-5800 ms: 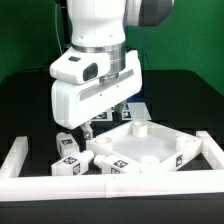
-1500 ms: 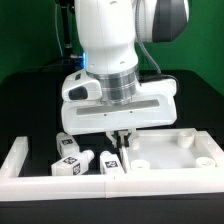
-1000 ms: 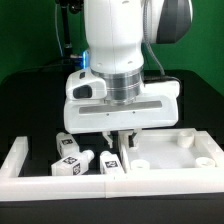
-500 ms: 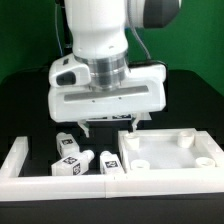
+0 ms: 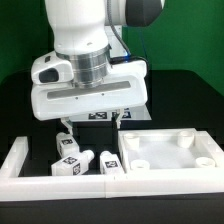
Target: Assemble one leg
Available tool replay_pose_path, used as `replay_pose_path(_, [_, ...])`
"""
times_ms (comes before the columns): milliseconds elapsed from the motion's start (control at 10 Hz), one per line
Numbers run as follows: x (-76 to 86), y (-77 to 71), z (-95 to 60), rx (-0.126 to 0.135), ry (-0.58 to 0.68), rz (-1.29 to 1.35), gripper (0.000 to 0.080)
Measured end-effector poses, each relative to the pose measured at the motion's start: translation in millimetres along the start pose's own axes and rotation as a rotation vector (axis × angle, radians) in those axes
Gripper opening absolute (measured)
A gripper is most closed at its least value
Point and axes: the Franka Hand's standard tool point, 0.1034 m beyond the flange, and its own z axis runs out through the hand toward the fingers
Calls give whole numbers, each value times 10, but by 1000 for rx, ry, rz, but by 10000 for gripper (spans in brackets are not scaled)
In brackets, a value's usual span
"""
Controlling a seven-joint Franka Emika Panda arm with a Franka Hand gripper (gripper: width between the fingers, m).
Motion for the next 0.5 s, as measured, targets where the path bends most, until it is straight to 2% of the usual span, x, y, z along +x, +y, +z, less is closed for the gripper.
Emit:
replay_pose_path(100, [-10,30,18,-3,-2,-22,649])
replay_pose_path(200, [-59,177,103,-13,-10,-89,649])
replay_pose_path(300, [-97,332,116,-20,-18,-115,649])
replay_pose_path(500, [-84,484,105,-47,-5,-235,649])
